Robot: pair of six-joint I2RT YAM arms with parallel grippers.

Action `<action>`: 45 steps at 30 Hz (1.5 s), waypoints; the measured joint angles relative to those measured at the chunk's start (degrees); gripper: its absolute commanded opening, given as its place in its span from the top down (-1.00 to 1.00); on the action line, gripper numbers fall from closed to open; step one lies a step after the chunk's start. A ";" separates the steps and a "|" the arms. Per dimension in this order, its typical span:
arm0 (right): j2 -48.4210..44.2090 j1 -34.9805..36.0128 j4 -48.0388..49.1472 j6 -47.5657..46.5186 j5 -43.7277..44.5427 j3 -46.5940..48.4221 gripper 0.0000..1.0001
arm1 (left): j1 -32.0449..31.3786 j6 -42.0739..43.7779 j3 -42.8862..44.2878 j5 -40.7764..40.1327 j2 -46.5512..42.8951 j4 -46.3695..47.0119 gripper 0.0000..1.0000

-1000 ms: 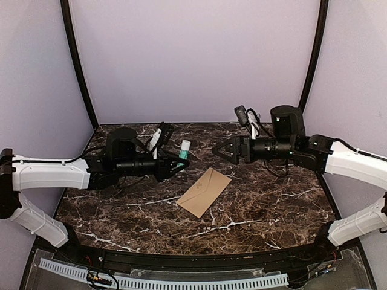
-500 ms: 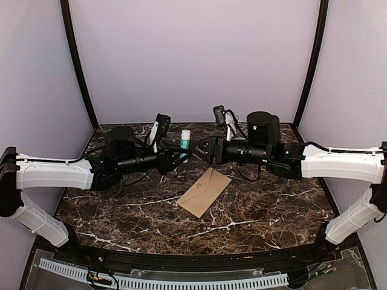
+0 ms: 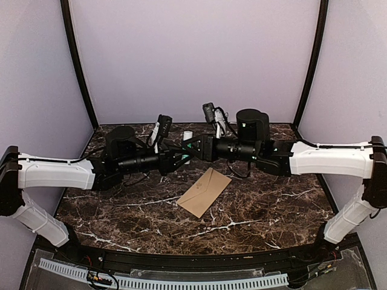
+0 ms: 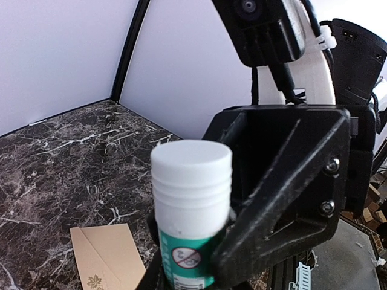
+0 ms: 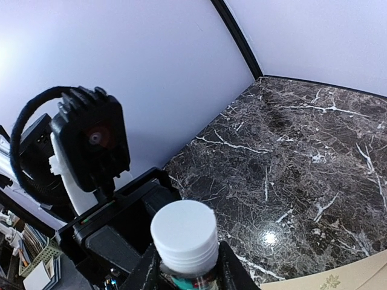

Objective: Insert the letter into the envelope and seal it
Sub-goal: Close the solid glue cap on the solid glue, then place the solid glue at the center of the board.

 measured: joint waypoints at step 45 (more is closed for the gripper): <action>11.10 -11.74 15.17 -16.68 41.75 -17.18 1.00 | 6.40 -3.19 -6.25 -6.01 -6.51 -5.44 -0.69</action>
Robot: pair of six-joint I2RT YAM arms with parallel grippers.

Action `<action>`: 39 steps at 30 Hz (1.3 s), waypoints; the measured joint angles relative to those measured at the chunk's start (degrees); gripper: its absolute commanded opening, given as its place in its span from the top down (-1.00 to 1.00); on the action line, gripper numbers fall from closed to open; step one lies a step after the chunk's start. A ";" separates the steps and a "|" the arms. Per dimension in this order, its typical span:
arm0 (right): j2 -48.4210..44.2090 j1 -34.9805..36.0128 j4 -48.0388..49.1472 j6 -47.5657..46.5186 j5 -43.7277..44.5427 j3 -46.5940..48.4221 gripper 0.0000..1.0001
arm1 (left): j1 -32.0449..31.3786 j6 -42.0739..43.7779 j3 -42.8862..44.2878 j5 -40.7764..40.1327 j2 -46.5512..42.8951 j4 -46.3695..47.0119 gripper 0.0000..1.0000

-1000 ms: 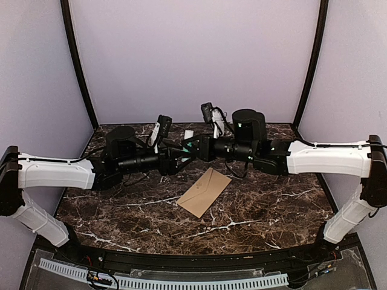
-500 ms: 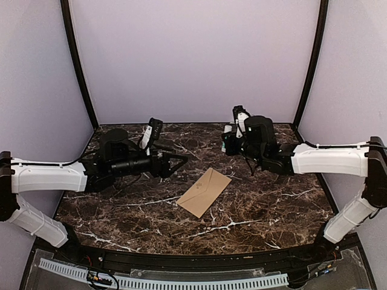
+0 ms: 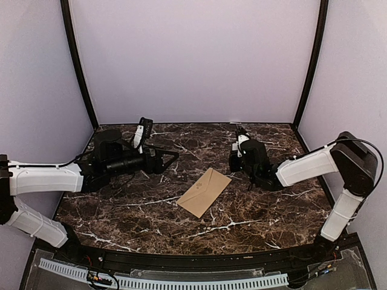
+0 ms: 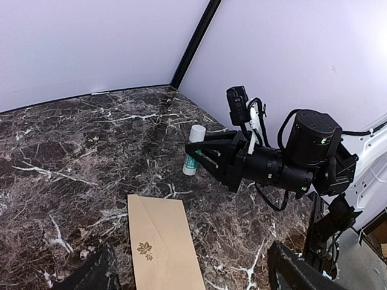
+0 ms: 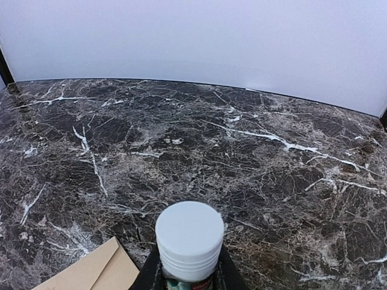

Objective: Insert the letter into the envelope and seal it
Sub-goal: Place the solid glue at the center of the board.

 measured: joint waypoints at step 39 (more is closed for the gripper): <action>10.93 -1.09 6.80 -2.23 0.68 -0.13 1.00 | 1.16 -0.63 -1.40 -0.11 -0.50 -0.20 -0.69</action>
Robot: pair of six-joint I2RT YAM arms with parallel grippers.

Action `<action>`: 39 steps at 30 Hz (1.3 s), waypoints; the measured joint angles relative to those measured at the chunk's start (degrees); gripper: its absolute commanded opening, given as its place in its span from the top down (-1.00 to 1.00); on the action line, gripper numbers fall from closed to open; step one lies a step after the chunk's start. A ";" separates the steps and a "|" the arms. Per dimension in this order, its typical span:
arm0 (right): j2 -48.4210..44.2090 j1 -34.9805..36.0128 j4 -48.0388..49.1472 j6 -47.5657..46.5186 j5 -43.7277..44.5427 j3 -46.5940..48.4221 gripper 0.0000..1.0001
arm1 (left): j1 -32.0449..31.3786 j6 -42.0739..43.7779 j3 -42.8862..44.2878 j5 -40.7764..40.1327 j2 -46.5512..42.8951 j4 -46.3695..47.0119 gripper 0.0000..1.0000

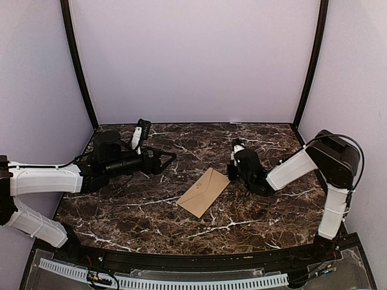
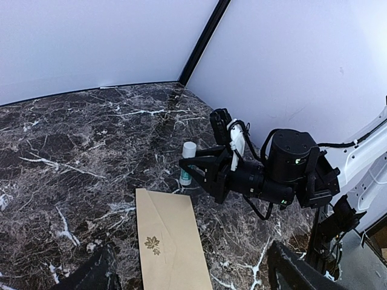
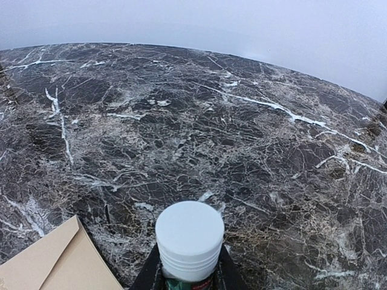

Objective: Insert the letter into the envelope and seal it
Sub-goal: Place the solid glue at the center of the board.

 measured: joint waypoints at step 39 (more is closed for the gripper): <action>-3.02 0.81 2.27 0.85 0.70 -6.10 0.01 | 0.00 -0.42 -1.92 -0.04 -0.92 0.04 -0.69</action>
